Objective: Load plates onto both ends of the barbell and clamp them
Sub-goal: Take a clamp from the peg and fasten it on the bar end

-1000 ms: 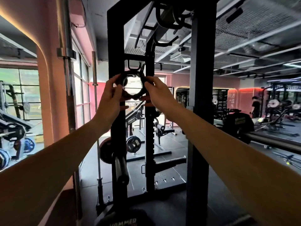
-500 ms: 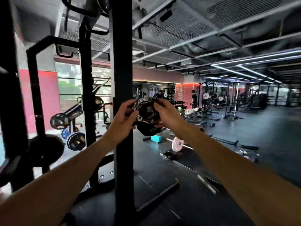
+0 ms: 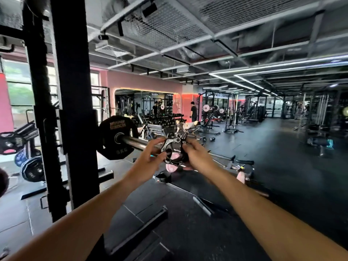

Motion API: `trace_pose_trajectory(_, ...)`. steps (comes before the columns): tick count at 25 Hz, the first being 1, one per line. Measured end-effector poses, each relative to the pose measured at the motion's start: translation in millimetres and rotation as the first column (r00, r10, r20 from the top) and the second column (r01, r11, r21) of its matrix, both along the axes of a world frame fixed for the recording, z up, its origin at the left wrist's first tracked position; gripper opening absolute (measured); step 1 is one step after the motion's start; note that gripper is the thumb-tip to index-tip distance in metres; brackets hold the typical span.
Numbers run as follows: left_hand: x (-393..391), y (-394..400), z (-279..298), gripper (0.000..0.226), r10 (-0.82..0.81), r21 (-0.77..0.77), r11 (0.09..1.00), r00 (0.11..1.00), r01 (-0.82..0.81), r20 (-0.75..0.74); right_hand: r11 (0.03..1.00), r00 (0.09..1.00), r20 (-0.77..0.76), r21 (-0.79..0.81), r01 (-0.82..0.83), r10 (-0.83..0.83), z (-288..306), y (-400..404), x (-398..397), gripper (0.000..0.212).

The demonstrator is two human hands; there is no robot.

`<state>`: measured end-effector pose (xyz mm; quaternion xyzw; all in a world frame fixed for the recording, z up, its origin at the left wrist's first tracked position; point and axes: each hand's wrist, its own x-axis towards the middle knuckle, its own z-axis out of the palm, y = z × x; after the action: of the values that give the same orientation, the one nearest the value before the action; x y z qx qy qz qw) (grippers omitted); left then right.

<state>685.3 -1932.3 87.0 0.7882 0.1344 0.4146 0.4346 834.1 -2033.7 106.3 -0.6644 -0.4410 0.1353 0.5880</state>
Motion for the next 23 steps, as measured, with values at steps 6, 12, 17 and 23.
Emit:
trace_pose_trajectory(6,45,61,-25,0.041,0.091,0.272,0.957,0.995,-0.099,0.041,0.993,0.974,-0.197,-0.030,-0.117,0.109,-26,56,58,0.032)
trace_pose_trajectory(12,43,126,-44,0.058,0.223,0.543,0.816,0.975,-0.199,0.021,0.917,0.908,-0.158,-0.024,-0.398,0.389,-34,110,98,0.026)
trace_pose_trajectory(17,51,140,-30,0.057,0.247,0.715,0.678,0.969,-0.172,-0.001,0.826,0.832,-0.051,-0.097,-0.555,0.553,-18,129,122,0.028)
trace_pose_trajectory(23,37,172,-30,0.056,0.464,0.693,0.642,0.886,-0.327,-0.012,0.776,0.779,0.015,-0.104,-0.622,0.627,-17,193,117,0.024)
